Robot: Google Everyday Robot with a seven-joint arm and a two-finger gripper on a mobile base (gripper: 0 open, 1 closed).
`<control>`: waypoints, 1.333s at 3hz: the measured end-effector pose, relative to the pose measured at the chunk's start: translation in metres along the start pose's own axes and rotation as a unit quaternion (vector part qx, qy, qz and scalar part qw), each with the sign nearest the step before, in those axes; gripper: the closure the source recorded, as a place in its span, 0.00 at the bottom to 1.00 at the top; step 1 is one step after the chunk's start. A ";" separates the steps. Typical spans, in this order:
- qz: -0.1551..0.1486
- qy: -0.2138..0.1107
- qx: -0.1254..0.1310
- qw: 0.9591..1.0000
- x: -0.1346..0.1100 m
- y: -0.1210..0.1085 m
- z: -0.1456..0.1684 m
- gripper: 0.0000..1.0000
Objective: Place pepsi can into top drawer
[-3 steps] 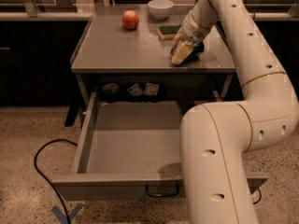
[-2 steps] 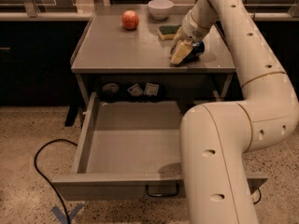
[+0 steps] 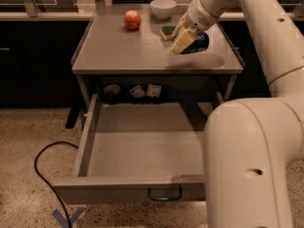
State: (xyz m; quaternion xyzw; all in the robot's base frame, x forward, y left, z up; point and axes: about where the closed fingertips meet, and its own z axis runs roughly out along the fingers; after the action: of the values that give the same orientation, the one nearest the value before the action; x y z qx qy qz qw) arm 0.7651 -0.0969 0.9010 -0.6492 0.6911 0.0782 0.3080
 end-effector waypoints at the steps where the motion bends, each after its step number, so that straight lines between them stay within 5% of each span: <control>1: 0.002 -0.048 0.011 0.999 -0.034 0.024 -0.035 1.00; 2: -0.013 -0.072 0.005 0.997 -0.061 0.065 -0.049 1.00; 3: -0.033 -0.045 -0.041 0.998 -0.060 0.115 -0.022 1.00; 4: -0.043 -0.013 -0.099 0.994 -0.034 0.156 0.012 1.00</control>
Offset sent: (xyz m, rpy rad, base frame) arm -0.1747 0.0818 -0.0488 0.0871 0.1561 0.1462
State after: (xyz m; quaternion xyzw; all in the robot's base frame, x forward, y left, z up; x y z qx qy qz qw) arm 0.6204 -0.0395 0.8639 -0.7044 0.6474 0.1415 0.2545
